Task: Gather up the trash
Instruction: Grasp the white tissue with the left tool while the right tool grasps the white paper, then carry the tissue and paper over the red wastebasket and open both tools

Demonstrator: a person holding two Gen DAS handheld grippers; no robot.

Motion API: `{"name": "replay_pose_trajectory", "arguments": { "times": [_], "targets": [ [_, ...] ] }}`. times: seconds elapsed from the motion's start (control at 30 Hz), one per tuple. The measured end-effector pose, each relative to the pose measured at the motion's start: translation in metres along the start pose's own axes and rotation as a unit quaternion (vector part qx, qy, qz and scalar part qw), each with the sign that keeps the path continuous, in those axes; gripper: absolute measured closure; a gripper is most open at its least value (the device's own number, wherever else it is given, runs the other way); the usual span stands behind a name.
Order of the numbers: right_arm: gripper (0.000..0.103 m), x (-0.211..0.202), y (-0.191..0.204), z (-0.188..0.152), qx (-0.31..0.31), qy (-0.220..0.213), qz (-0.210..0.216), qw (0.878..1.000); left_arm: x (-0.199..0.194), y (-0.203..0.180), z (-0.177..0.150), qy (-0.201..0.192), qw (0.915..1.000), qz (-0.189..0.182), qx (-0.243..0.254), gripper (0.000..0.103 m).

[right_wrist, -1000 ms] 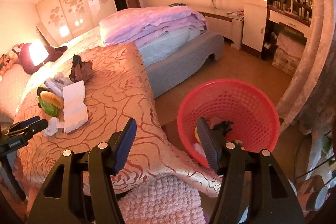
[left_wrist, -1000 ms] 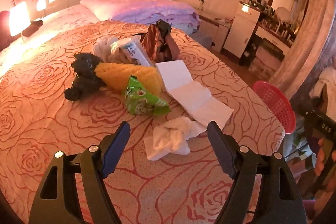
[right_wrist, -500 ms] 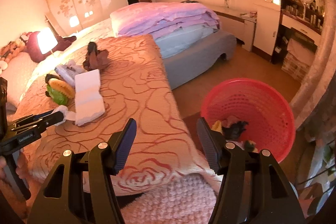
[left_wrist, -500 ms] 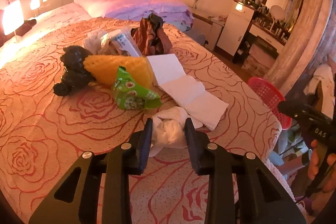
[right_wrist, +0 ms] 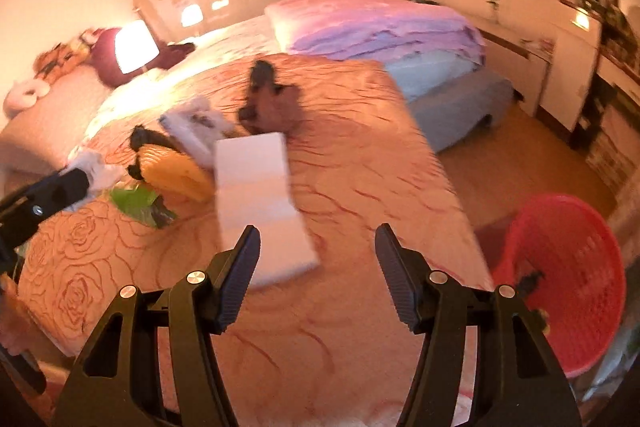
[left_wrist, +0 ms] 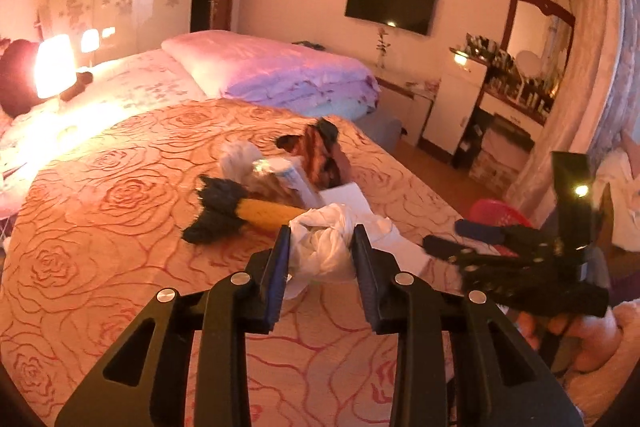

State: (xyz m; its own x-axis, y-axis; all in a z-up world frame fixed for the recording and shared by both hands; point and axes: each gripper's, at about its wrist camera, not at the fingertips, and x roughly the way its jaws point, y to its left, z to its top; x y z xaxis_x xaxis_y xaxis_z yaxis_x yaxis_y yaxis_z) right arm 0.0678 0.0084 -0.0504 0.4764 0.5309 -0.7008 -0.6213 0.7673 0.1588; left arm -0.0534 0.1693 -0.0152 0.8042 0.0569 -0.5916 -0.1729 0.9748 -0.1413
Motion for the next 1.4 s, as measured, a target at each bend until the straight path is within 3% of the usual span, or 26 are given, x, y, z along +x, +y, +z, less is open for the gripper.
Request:
{"name": "replay_pose_trajectory", "arguments": {
  "times": [0.43, 0.5, 0.57, 0.77, 0.87, 1.4],
  "targets": [
    [0.045, 0.048, 0.037, 0.011, -0.066, 0.049, -0.004, 0.997, -0.004, 0.018, 0.001, -0.005, 0.9996, 0.014, -0.023, 0.073],
    [0.049, 0.047, 0.039, 0.008, -0.074, 0.042, -0.008, 0.996, -0.004, 0.018, 0.001, -0.005, 0.9996, 0.014, -0.024, 0.073],
    [0.061, 0.044, 0.036, 0.006, -0.071, 0.036, -0.007, 0.997, -0.003, 0.020, 0.002, -0.004, 0.9996, 0.014, -0.024, 0.073],
    [0.082, 0.037, 0.026, 0.000, -0.056, 0.027, -0.012, 0.998, 0.002, 0.020, 0.000, 0.003, 0.9995, 0.015, -0.028, 0.073],
    [0.087, 0.032, 0.020, -0.003, -0.043, 0.027, -0.014, 0.999, 0.003, 0.020, -0.001, 0.006, 0.9994, 0.016, -0.029, 0.073],
    [0.087, -0.043, -0.020, -0.005, 0.027, -0.035, -0.025, 0.999, 0.014, 0.009, -0.001, 0.014, 0.9989, 0.010, -0.044, 0.073]
  ]
}}
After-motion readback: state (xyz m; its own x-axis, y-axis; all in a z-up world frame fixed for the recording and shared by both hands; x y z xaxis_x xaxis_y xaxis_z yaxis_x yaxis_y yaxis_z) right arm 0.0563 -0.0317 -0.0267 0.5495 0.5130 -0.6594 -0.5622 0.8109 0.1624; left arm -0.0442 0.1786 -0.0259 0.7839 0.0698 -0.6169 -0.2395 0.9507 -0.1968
